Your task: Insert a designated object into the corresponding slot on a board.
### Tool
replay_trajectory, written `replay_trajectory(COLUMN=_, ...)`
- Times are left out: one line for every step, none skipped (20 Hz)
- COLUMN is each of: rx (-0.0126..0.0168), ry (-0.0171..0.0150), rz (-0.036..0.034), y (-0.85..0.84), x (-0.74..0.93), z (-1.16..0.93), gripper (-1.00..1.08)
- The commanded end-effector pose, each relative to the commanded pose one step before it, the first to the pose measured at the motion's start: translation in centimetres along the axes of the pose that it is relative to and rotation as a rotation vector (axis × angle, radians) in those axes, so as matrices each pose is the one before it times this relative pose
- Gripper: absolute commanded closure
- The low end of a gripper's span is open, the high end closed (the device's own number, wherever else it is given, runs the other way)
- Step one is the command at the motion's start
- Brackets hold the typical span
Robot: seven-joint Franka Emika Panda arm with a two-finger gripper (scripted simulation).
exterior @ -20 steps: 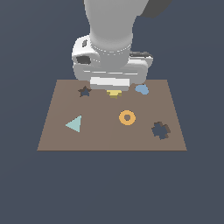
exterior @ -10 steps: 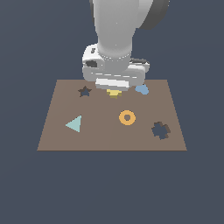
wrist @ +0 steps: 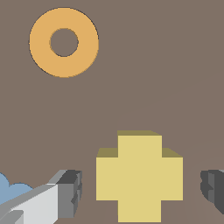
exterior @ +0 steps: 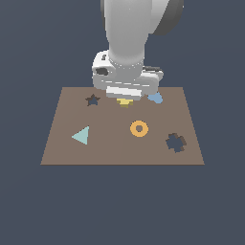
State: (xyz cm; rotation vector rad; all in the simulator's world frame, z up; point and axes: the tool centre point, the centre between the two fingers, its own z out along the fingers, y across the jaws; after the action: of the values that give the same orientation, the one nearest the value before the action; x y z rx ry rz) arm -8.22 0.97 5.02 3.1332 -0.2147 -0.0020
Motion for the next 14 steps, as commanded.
replay_trajectory(rx=-0.00007, ry=-0.00040, rz=0.00003, y=-0.025, x=-0.011, z=0.379, gripper=-0.92)
replay_trajectory(rx=0.00044, ry=0.00061, rz=0.00062, y=0.013, x=0.003, z=0.243, gripper=-0.92)
replay_trajectory(rx=0.00000, ry=0.00000, rz=0.00000, y=-0.027, x=-0.002, z=0.342, gripper=-0.92)
replay_trajectory(rx=0.00031, ry=0.00043, rz=0.00044, y=-0.002, x=-0.002, z=0.317, gripper=-0.92)
replay_trajectory(rx=0.00000, ry=0.00000, rz=0.00000, y=-0.021, x=-0.005, z=0.280, gripper=-0.92)
replay_trajectory(rx=0.00000, ry=0.00000, rz=0.00000, y=-0.016, x=-0.005, z=0.218, gripper=-0.92)
replay_trajectory(rx=0.00044, ry=0.00060, rz=0.00064, y=0.023, x=-0.001, z=0.121, gripper=-0.92)
replay_trajectory(rx=0.00000, ry=0.00000, rz=0.00000, y=-0.007, x=-0.003, z=0.093, gripper=-0.92)
replay_trajectory(rx=0.00000, ry=0.00000, rz=0.00000, y=-0.002, x=-0.001, z=0.031, gripper=-0.92)
replay_trajectory(rx=0.00000, ry=0.00000, rz=0.00000, y=0.000, x=0.000, z=0.000, gripper=1.08)
replay_trajectory(rx=0.00000, ry=0.00000, rz=0.00000, y=0.000, x=0.000, z=0.000, gripper=1.08)
replay_trajectory(rx=0.00000, ry=0.00000, rz=0.00000, y=0.000, x=0.000, z=0.000, gripper=1.08)
replay_trajectory(rx=0.00000, ry=0.00000, rz=0.00000, y=0.000, x=0.000, z=0.000, gripper=1.08)
replay_trajectory(rx=0.00000, ry=0.00000, rz=0.00000, y=0.000, x=0.000, z=0.000, gripper=1.08)
